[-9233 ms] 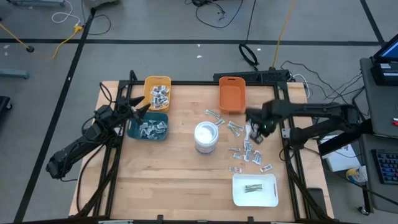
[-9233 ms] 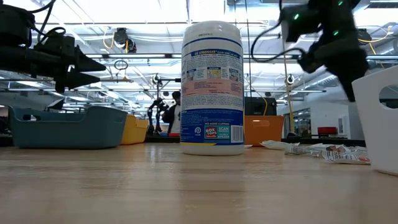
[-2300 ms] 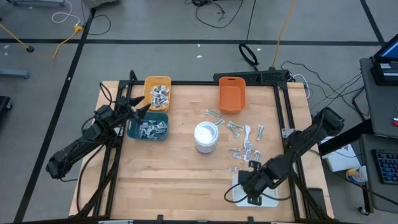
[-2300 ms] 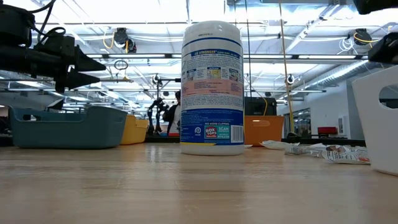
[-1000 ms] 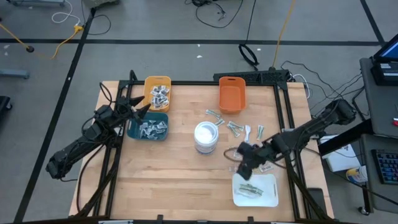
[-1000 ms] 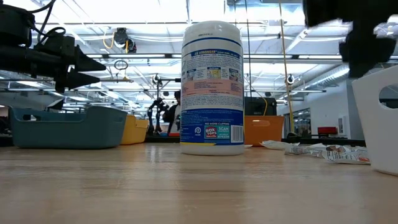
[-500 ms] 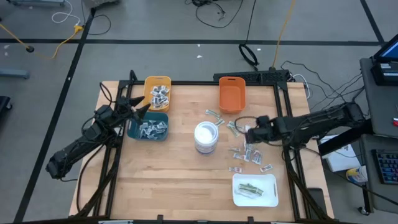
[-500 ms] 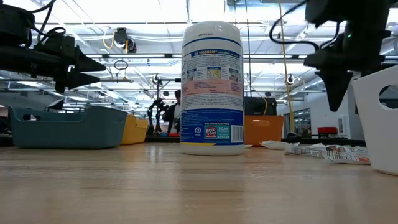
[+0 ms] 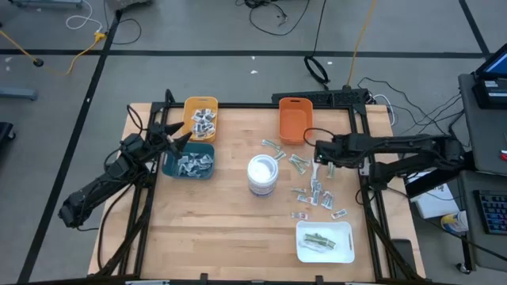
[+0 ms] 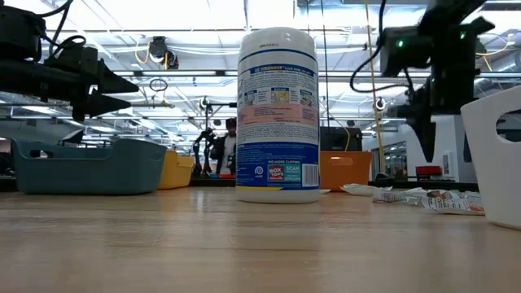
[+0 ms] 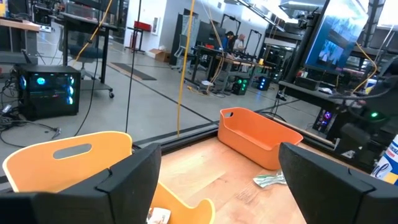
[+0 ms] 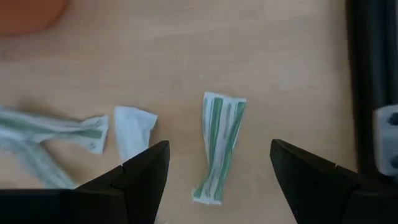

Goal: Pick & Place First Aid Supplies
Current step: Put the green bandage into the white bin

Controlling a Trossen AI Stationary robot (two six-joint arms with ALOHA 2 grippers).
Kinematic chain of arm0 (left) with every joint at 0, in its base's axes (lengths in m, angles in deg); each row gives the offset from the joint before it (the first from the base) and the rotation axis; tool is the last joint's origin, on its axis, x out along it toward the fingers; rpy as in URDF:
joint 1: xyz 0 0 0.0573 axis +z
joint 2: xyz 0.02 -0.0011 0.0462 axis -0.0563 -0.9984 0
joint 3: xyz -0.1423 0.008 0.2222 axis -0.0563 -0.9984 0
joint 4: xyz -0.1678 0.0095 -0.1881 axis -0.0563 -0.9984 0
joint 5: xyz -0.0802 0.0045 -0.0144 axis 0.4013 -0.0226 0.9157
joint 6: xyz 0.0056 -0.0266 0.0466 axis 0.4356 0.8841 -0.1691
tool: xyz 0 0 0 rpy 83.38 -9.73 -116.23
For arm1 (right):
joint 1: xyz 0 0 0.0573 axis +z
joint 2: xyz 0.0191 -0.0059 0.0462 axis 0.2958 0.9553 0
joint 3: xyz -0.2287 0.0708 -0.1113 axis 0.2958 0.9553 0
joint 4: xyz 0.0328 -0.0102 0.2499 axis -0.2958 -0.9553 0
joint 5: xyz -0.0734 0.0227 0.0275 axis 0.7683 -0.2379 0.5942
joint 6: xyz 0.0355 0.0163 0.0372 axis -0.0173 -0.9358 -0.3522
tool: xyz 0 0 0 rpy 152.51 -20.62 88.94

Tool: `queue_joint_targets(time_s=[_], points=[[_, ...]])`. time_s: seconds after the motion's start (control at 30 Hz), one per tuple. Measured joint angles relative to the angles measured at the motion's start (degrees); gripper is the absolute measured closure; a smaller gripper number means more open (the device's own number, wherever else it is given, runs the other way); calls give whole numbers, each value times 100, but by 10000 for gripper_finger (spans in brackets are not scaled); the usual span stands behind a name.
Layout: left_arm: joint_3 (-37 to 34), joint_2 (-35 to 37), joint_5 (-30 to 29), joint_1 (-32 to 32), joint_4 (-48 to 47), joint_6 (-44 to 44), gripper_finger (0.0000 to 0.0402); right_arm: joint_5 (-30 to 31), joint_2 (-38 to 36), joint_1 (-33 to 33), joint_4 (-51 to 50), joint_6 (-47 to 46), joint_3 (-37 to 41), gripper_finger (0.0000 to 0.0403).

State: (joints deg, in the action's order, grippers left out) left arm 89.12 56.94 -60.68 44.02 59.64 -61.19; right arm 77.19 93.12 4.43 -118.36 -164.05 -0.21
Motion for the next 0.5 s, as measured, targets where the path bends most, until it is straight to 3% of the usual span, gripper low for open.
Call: queue_joint_targets(time_s=[0.33,0.5], points=[[0,2,0,0,0,0,85,-684,572,-374,1486,120,700,134],[0,0,0,0,0,0,93,-763,668,-522,1549,126,783,168]])
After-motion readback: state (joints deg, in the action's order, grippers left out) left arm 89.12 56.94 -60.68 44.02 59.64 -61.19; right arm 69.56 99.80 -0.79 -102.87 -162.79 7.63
